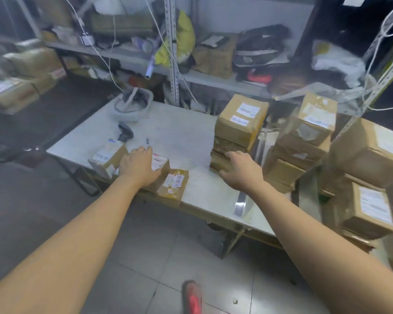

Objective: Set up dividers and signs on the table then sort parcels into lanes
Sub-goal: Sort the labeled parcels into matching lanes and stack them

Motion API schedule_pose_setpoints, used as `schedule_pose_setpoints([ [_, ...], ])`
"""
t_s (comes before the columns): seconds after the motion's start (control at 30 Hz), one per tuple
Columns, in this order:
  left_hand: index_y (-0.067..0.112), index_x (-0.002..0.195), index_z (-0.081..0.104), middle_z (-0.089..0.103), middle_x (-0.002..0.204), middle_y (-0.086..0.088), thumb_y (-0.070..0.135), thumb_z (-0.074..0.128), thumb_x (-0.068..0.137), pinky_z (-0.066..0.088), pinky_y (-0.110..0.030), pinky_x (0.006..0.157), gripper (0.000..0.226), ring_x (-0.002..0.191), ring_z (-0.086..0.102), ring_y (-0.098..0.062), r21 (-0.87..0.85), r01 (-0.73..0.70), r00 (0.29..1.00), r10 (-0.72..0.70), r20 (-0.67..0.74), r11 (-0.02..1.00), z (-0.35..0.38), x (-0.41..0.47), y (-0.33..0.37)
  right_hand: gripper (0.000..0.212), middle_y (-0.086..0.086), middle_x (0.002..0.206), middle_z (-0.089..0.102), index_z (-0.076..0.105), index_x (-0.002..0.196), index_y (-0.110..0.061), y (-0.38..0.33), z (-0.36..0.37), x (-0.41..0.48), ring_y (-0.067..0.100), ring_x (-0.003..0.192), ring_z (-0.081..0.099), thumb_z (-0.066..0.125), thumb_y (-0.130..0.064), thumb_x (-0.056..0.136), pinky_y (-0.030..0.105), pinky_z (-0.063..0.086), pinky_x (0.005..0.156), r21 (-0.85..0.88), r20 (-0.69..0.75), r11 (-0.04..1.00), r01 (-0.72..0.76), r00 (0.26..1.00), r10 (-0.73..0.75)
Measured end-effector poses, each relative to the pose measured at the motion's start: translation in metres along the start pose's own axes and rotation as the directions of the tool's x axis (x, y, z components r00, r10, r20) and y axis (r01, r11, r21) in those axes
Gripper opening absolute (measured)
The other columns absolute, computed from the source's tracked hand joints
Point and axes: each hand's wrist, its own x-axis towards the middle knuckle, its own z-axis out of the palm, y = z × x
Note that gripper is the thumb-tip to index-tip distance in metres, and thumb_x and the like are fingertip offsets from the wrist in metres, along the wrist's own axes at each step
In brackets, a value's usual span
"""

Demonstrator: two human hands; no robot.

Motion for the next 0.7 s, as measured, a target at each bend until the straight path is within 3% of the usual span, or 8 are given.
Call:
schedule_pose_setpoints([
  [0.07,0.012,0.144,0.036,0.051,0.135,-0.01,0.056,0.056,0.088,0.045,-0.041,0.094,0.074,0.124,0.05,-0.029,-0.013,0.031,0.999,-0.031,0.01,0.999,0.009,0.017,-0.016,0.051,0.003,0.135,0.055,0.051,0.135,-0.019,-0.019,0.018,0.025,0.026,0.124,0.048,0.058,-0.04,0.088,0.038,0.047,0.082,0.03,0.012,0.999,0.021,1.0,-0.021],
  [0.2,0.014,0.135,0.045,0.053,0.131,-0.007,0.061,0.06,0.082,0.048,-0.04,0.086,0.073,0.119,0.052,-0.028,-0.116,0.131,0.99,-0.124,0.065,0.985,0.033,0.039,-0.031,0.063,0.002,0.148,0.046,0.042,0.146,-0.021,-0.051,0.052,0.063,0.023,0.136,0.04,0.059,-0.04,0.089,0.041,0.045,0.097,0.116,0.088,0.993,0.018,0.996,-0.028],
  [0.3,0.014,0.14,0.042,0.05,0.138,-0.005,0.063,0.061,0.078,0.045,-0.043,0.093,0.082,0.126,0.049,-0.026,-0.164,0.203,0.973,-0.179,0.148,0.965,0.058,0.052,-0.038,0.065,0.0,0.151,0.042,0.039,0.148,-0.023,-0.073,0.081,0.086,0.022,0.138,0.039,0.059,-0.041,0.089,0.04,0.043,0.1,0.158,0.169,0.987,-0.012,0.985,-0.015],
  [0.4,0.012,0.142,0.039,0.05,0.137,-0.007,0.063,0.062,0.077,0.045,-0.043,0.093,0.085,0.127,0.047,-0.027,-0.199,0.222,0.962,-0.181,0.205,0.954,0.083,0.065,-0.045,0.066,0.0,0.149,0.043,0.039,0.148,-0.023,-0.089,0.107,0.101,0.022,0.136,0.04,0.06,-0.04,0.087,0.039,0.043,0.098,0.171,0.209,0.984,-0.053,0.978,0.017],
  [0.57,0.014,0.128,0.049,0.052,0.122,-0.006,0.057,0.068,0.075,0.049,-0.041,0.086,0.071,0.116,0.052,-0.027,-0.319,0.187,0.972,-0.128,0.196,0.929,0.117,0.083,-0.057,0.069,0.0,0.146,0.046,0.036,0.148,-0.026,-0.11,0.146,0.107,0.022,0.133,0.042,0.059,-0.044,0.085,0.038,0.044,0.093,0.148,0.28,0.977,-0.156,0.954,0.11],
  [0.7,0.014,0.143,0.036,0.049,0.129,-0.007,0.061,0.074,0.067,0.048,-0.041,0.088,0.097,0.121,0.048,-0.027,-0.379,0.157,0.976,-0.084,0.202,0.912,0.142,0.092,-0.065,0.076,0.0,0.137,0.048,0.036,0.142,-0.026,-0.135,0.174,0.099,0.024,0.125,0.046,0.062,-0.058,0.077,0.04,0.045,0.084,0.115,0.272,0.948,-0.297,0.927,0.258],
])
